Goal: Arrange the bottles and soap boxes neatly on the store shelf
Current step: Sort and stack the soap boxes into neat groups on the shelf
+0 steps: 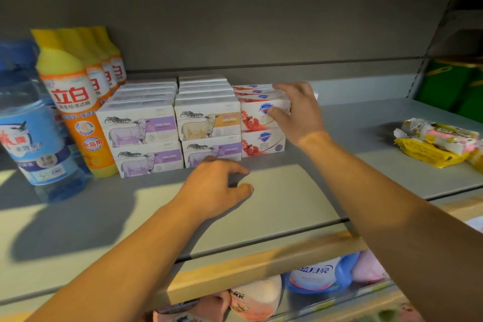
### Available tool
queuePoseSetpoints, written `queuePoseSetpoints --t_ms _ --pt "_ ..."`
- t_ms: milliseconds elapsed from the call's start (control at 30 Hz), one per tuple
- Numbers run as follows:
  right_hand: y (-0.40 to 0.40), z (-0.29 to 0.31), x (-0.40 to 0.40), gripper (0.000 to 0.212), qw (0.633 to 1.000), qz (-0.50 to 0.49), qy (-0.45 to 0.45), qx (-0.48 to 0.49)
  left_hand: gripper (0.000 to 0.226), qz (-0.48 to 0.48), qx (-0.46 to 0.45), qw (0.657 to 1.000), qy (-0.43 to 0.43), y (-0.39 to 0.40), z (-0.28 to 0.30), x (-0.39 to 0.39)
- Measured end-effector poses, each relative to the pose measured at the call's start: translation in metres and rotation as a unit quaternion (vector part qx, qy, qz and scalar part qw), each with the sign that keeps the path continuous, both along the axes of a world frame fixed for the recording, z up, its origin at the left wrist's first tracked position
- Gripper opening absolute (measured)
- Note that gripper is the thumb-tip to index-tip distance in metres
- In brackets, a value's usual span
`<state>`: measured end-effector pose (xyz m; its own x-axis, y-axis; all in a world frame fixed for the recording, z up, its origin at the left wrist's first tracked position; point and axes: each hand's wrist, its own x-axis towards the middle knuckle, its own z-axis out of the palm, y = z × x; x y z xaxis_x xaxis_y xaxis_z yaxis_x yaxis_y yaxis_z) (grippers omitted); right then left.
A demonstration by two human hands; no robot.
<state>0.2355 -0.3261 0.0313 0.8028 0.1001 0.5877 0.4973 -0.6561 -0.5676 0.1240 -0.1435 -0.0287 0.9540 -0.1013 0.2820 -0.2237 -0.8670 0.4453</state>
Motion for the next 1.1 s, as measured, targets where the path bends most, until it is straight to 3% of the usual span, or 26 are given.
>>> queuePoseSetpoints --t_ms 233,500,1100 --pt "0.0 -0.015 0.006 0.059 0.999 -0.017 -0.015 -0.026 0.037 0.0 -0.001 1.0 -0.007 0.001 -0.003 0.004" --pt "0.009 -0.017 0.014 0.054 0.999 -0.023 -0.028 -0.008 0.037 0.0 -0.004 1.0 -0.003 0.0 0.0 0.002" --pt "0.005 -0.023 0.035 0.062 0.999 0.03 -0.028 -0.005 0.034 0.014 -0.02 1.0 0.01 -0.002 0.005 -0.002"
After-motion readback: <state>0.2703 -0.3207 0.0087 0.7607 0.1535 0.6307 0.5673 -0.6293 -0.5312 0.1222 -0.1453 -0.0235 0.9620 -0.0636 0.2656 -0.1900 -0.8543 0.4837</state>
